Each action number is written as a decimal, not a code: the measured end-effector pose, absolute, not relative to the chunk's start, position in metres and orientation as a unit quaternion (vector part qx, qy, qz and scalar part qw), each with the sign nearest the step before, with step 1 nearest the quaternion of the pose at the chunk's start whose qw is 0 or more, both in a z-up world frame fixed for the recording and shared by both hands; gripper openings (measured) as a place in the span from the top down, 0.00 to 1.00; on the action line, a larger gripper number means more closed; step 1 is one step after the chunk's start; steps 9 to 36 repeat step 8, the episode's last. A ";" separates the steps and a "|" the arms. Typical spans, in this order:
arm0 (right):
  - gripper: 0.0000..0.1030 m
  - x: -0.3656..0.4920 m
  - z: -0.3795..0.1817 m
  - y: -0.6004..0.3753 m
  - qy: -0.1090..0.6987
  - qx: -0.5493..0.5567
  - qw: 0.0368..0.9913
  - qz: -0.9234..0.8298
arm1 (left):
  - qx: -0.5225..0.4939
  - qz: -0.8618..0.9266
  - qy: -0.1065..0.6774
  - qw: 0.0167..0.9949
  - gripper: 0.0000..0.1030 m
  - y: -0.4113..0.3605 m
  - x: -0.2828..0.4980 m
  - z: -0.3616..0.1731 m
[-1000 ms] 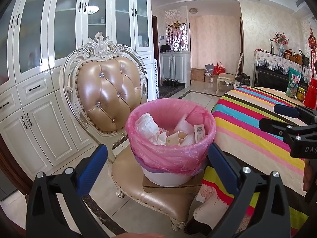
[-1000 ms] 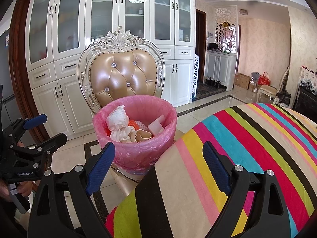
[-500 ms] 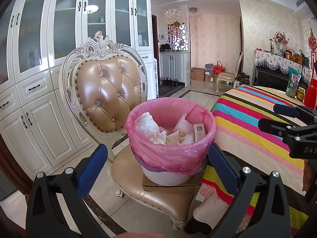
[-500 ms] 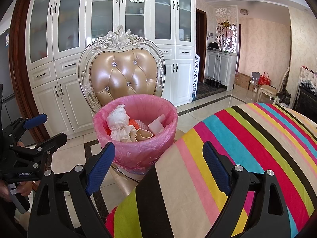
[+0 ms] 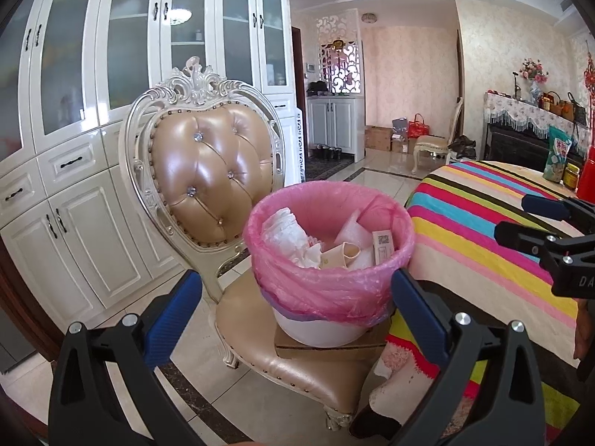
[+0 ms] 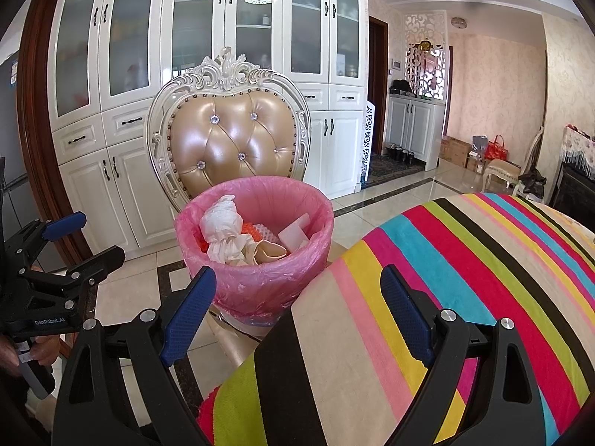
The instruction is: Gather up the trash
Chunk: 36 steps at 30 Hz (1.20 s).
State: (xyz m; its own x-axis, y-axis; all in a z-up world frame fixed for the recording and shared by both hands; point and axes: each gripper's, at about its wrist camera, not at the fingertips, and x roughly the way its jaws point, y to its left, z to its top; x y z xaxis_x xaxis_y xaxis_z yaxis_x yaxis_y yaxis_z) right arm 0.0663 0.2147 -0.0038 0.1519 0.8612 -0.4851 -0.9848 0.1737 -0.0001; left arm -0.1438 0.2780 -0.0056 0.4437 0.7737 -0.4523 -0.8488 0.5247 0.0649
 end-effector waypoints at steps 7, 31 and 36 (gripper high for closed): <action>0.18 0.065 -0.005 0.214 0.191 -0.162 0.742 0.622 | -0.094 0.474 0.221 0.847 0.05 0.279 -0.145 -0.006; 0.18 0.065 -0.005 0.215 0.192 -0.162 0.742 0.622 | -0.096 0.473 0.221 0.847 0.05 0.280 -0.145 -0.006; 0.18 0.065 -0.005 0.215 0.192 -0.162 0.742 0.622 | -0.096 0.473 0.221 0.847 0.05 0.280 -0.145 -0.006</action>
